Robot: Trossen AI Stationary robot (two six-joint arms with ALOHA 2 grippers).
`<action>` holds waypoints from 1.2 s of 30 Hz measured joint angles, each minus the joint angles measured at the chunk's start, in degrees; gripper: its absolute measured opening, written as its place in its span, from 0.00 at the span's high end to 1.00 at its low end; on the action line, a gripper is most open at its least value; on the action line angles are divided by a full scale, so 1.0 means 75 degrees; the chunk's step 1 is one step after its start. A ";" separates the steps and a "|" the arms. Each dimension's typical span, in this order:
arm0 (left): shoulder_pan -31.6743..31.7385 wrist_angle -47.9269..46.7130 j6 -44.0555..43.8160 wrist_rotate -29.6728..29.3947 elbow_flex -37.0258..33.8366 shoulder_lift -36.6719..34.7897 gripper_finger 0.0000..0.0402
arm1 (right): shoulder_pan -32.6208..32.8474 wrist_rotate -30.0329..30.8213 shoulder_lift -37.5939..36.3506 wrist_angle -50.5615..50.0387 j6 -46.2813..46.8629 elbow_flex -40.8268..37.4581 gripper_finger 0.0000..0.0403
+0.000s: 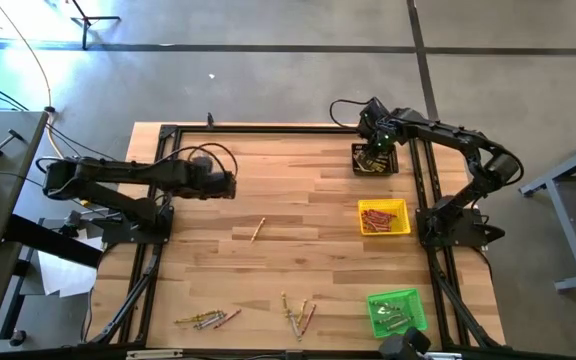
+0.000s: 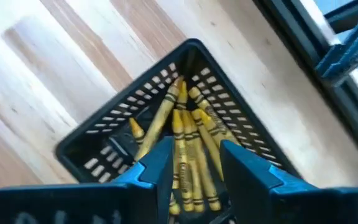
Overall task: Sort crayons
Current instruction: Put the red crayon into the yellow bin
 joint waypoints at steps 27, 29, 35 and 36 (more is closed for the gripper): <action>0.5817 0.2562 0.5608 0.1540 -0.0507 0.1784 0.78 | 0.0804 -0.0529 -0.0006 0.0933 0.2079 0.1972 0.71; 0.5828 0.2743 0.5826 0.1752 -0.0507 0.2115 0.78 | 0.0804 -0.0529 -0.0006 0.0951 0.2079 0.2046 0.71; 0.5837 0.2766 0.5855 0.1801 -0.0504 0.2650 0.78 | 0.0804 -0.0532 -0.0006 0.0950 0.2080 0.2113 0.71; 0.5834 0.2783 0.5854 0.1798 -0.0504 0.2670 0.78 | 0.0804 -0.0532 -0.0006 0.0953 0.2088 0.2113 0.71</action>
